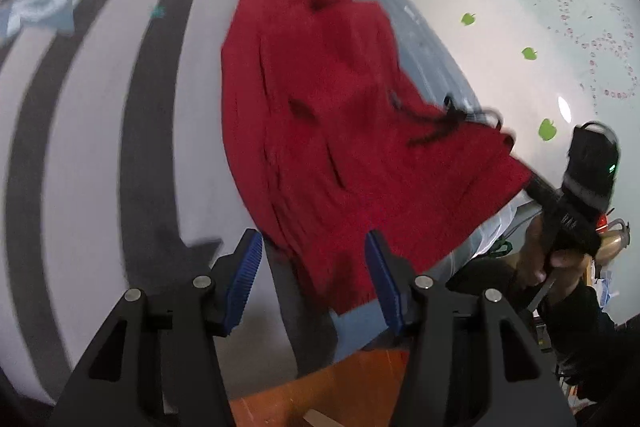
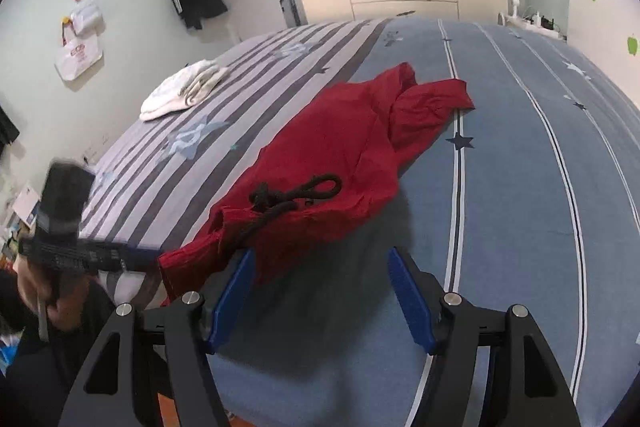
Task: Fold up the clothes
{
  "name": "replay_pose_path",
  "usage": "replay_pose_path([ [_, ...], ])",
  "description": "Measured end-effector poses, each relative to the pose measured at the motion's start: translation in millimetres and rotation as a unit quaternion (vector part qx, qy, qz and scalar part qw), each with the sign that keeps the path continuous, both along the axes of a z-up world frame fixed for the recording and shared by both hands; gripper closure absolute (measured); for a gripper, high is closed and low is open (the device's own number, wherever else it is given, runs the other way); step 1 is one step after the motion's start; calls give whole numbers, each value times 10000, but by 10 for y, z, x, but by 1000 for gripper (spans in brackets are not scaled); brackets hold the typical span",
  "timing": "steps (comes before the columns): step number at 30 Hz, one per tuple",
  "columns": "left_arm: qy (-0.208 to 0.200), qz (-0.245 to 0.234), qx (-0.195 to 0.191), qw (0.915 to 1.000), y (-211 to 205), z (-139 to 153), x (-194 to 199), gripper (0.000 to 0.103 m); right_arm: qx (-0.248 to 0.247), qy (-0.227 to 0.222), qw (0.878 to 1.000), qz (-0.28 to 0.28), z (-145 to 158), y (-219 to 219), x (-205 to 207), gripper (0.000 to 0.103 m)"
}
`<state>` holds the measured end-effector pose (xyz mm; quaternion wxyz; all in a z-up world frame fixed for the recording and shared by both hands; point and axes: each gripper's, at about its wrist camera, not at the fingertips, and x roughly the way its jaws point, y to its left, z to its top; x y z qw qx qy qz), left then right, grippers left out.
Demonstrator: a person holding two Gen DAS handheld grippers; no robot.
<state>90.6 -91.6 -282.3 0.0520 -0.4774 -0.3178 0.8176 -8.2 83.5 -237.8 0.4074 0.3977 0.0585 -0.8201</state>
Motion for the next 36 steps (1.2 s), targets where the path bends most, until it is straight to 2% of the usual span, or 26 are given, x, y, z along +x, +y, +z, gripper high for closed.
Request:
replay_pose_path([
  [2,-52,-101,8,9999,147,-63,-25,52,-12,-31,10000,-88,-42,1,-9,38],
  [4,-16,-220,-237,9995,281,-106,-65,55,2,-47,9998,-178,-83,0,-10,38],
  [6,57,-268,-356,9990,337,-127,-111,73,-10,-64,9996,-275,-109,4,4,38],
  [8,135,-299,-518,9981,366,-123,-156,85,-23,-83,9992,-381,-123,23,17,38],
  [9,208,-305,-657,9972,362,-83,-166,87,-33,-100,9990,-434,-131,37,17,38],
  [13,771,32,-1179,9900,134,379,-156,94,-133,-177,9976,-658,-115,100,-16,38],
  [15,1101,364,-1329,9843,-90,728,-174,95,-209,-209,9972,-690,-80,90,-12,38],
  [17,1484,584,-1550,9750,-304,1141,-182,95,-231,-195,9973,-666,-44,39,4,38],
  [18,1689,688,-1786,9669,-415,1410,-203,95,-252,-197,9976,-616,-23,-27,38,38],
  [22,2046,973,-2333,9456,-791,2069,-276,97,-333,-207,9984,-397,36,-311,197,38],
  [23,2075,1079,-2487,9399,-900,2173,-268,102,-348,-225,9986,-326,38,-401,247,38],
  [25,2124,1306,-2796,9272,-1124,2374,-242,103,-296,-295,9990,-159,-2,-625,371,38],
  [29,1896,1673,-3196,9132,-1651,2474,-107,103,-36,-278,9994,215,-113,-1095,685,37],
  [31,1553,1679,-3000,9261,-1863,2298,-49,103,115,-211,9988,423,-148,-1318,853,36],
  [33,1256,1679,-2505,9451,-2054,1946,58,103,211,-177,9987,418,-205,-1403,942,35],
  [36,903,1468,-2251,9590,-2071,1371,141,103,363,-350,9982,311,-386,-1410,972,35],
])
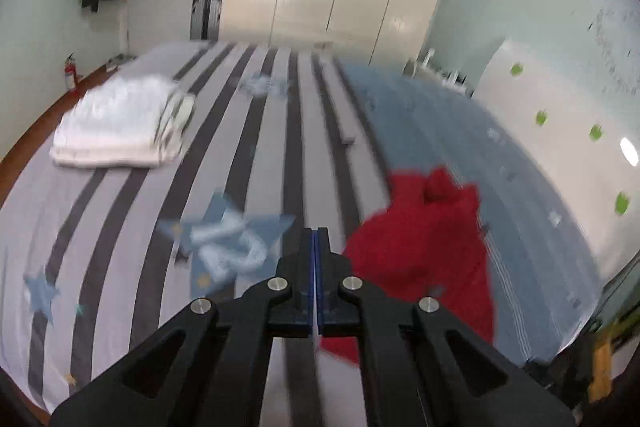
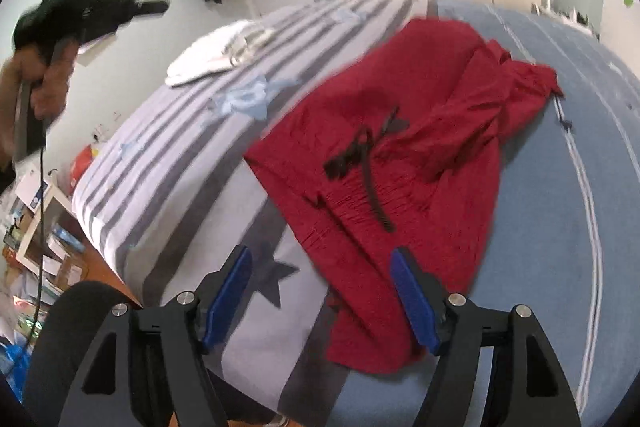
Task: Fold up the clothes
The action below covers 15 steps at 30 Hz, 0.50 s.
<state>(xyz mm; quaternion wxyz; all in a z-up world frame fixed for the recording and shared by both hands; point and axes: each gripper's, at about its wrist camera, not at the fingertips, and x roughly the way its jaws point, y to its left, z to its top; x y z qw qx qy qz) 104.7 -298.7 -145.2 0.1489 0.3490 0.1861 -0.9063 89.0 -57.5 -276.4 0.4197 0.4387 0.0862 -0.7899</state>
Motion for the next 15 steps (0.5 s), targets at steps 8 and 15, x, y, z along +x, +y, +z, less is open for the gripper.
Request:
replay_pose_path([
  [8,-660,-445,1144,9902,265,-1269,-495,52,275,-169,9982,-507,-169,271,-163,35],
  [15,-1212,-864,824,9854,641,-1642,-703,55,315,-190,9952,-908,-187,594,-204,35],
])
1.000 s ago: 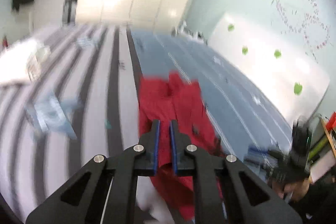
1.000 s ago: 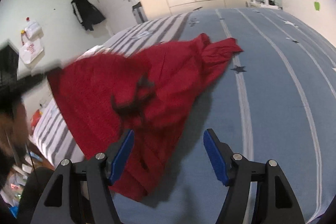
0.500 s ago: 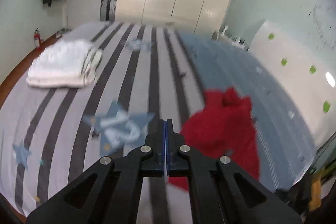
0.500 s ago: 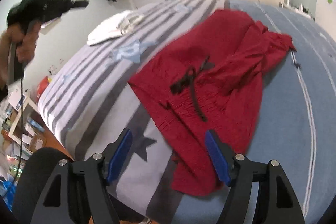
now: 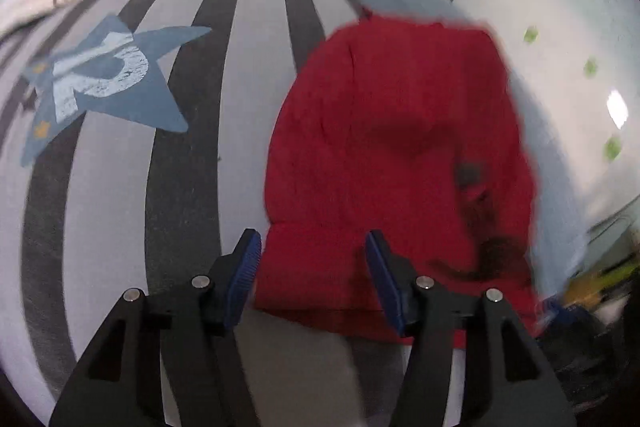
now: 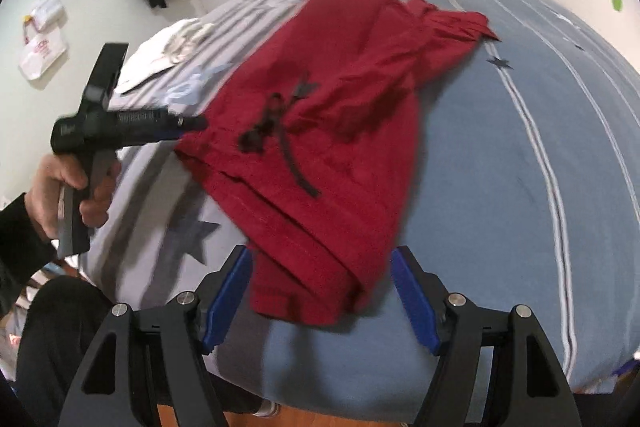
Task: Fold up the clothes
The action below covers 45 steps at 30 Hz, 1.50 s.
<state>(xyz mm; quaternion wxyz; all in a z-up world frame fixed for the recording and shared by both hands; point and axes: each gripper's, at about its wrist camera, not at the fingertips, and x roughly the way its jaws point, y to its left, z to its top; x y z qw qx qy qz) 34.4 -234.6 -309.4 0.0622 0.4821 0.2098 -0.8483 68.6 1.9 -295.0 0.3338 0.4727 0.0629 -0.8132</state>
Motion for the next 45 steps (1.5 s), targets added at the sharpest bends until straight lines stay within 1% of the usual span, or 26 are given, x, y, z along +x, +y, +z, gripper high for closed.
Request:
replay_pose_path([
  [2,39,34,21,10000,-11,-22,-5,82,32,-140,9998,-102,-73,63,-41,35],
  [4,66,84,84,9999,-50,-28,-6,93,26,-430,9990,-138,-178,78,-54,35],
  [5,70,86,105,9999,-69,-11,0,94,27,-538,9985,-133,-222,74,-52,35],
  [8,143,149,40,9998,-108,101,35,96,132,-484,9987,93,-278,-62,31,35],
  [10,370,330,70,9987,-194,273,85,97,203,-475,9985,159,-320,-147,56,35],
  [13,795,645,-14,9947,-380,677,198,97,163,-634,9978,-65,-406,-198,-21,35],
  [15,1045,851,-162,9908,-512,953,280,97,-23,-751,9967,-319,-436,-197,-100,34],
  [17,1149,991,-248,9881,-618,1141,374,97,-308,-860,9943,-553,-447,-215,-180,30],
  [18,1196,1058,-280,9868,-669,1230,422,97,-462,-883,9932,-596,-439,-240,-198,30],
  [20,1179,1128,-516,9853,-733,1368,456,97,-690,-878,9922,-551,-422,-342,-198,30],
  [22,1148,1192,-762,9833,-791,1448,529,97,-771,-764,9932,-413,-419,-488,-165,31],
  [24,1115,1370,-823,9808,-938,1470,540,97,-797,-606,9947,-235,-423,-644,-122,48],
  [25,1102,1443,-818,9800,-989,1444,552,97,-754,-526,9956,-170,-432,-704,-115,74],
  [26,1070,1514,-832,9791,-1034,1406,560,97,-652,-451,9967,-183,-445,-748,-135,89],
  [27,1033,1585,-850,9783,-1079,1366,567,97,-583,-367,9971,-309,-438,-745,-196,91],
  [29,981,1634,-828,9782,-1146,1293,545,97,-660,-220,9957,-606,-347,-637,-356,93],
  [30,974,1632,-809,9784,-1138,1266,516,97,-713,-52,9950,-704,-230,-556,-479,93],
  [32,1092,1548,-809,9786,-1035,1328,385,97,-687,379,9934,-838,34,-446,-701,93],
  [33,1158,1501,-811,9785,-979,1365,316,97,-700,702,9910,-904,260,-388,-870,94],
  [35,1289,1408,-815,9782,-868,1440,178,97,-740,1183,9852,-997,686,-249,-1151,94],
  [36,1393,1364,-820,9774,-803,1530,97,97,-752,1452,9809,-1053,987,-205,-1319,94],
  [38,1760,1256,-910,9721,-636,1882,-97,97,-764,1988,9702,-1156,1581,-115,-1640,94],
  [39,1942,1222,-957,9686,-563,2076,-169,97,-741,2255,9643,-1176,1859,-83,-1730,94],
  [42,2366,1157,-1168,9576,-390,2604,-293,97,-728,2822,9494,-1169,2524,-37,-1757,94],
  [44,2557,1088,-1353,9510,-289,2942,-328,97,-718,3181,9385,-1138,2953,41,-1714,94],
  [45,2566,1045,-1471,9495,-244,3041,-341,97,-708,3340,9335,-1098,3093,67,-1711,94],
])
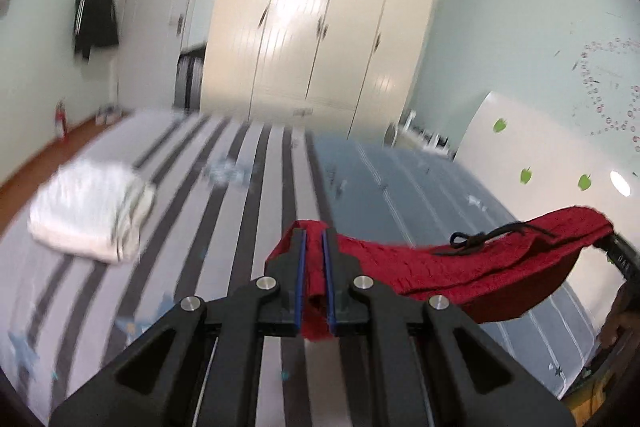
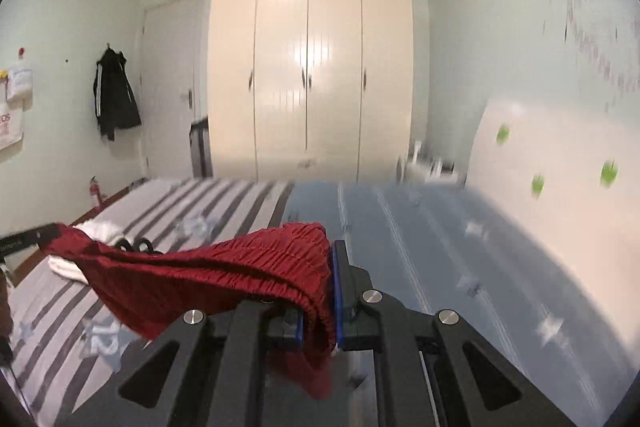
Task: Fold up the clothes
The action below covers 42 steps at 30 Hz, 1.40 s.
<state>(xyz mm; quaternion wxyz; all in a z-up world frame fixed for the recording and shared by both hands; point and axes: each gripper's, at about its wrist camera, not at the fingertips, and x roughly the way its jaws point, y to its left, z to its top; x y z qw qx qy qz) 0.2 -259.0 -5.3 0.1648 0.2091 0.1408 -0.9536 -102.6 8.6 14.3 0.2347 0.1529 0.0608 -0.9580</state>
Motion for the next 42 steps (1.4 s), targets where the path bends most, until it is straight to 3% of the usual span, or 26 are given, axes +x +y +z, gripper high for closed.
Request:
replay_pose_path([
  [3,-177,28,-387,9991,136,40,15,97,255,138,9995,107,9,6,66,94],
  [6,-571,-35,-141,9983,164,-400,172,97,529,-486,9969,326,-561,77,258,94],
  [9,-1388,-151,88,9902,266,-1406,416,97,1017,-1343,9843,525,-1533,165,565,94],
  [10,-1609,-132,157,9868,279,-1688,464,97,1251,-1756,9748,564,-1986,155,674,94],
  [13,-2273,-135,595,9719,307,-2676,597,96,1496,-2578,9532,499,-2888,139,855,94],
  [15,-2459,-70,882,9652,274,-3106,705,95,1550,-2921,9427,440,-3248,105,958,93],
  [16,-2388,-63,954,9664,262,-3170,769,94,1548,-3070,9380,433,-3329,80,1003,91],
  [18,-2208,-95,1062,9695,241,-3186,896,86,1695,-3323,9263,532,-3416,31,1079,86],
  [19,-2191,-159,1070,9697,234,-3150,962,75,1772,-3384,9222,600,-3416,27,1111,83],
  [20,-2176,-260,984,9707,239,-3104,1010,66,1761,-3415,9208,666,-3388,52,1141,78],
  [22,-2141,-516,679,9731,297,-3019,1102,60,1652,-3471,9201,747,-3318,128,1195,73],
  [26,-2170,-908,527,9705,418,-3028,1175,57,1231,-3389,9297,747,-3136,300,1311,69],
  [29,-2428,-1049,326,9638,611,-3100,1126,57,1100,-3176,9391,713,-3043,317,1404,65],
  [32,-2564,-847,43,9628,667,-3178,1075,57,1065,-3178,9391,752,-3082,291,1395,62],
  [42,-2435,-414,122,9689,494,-3185,979,57,1071,-3378,9333,579,-3252,231,1302,62],
])
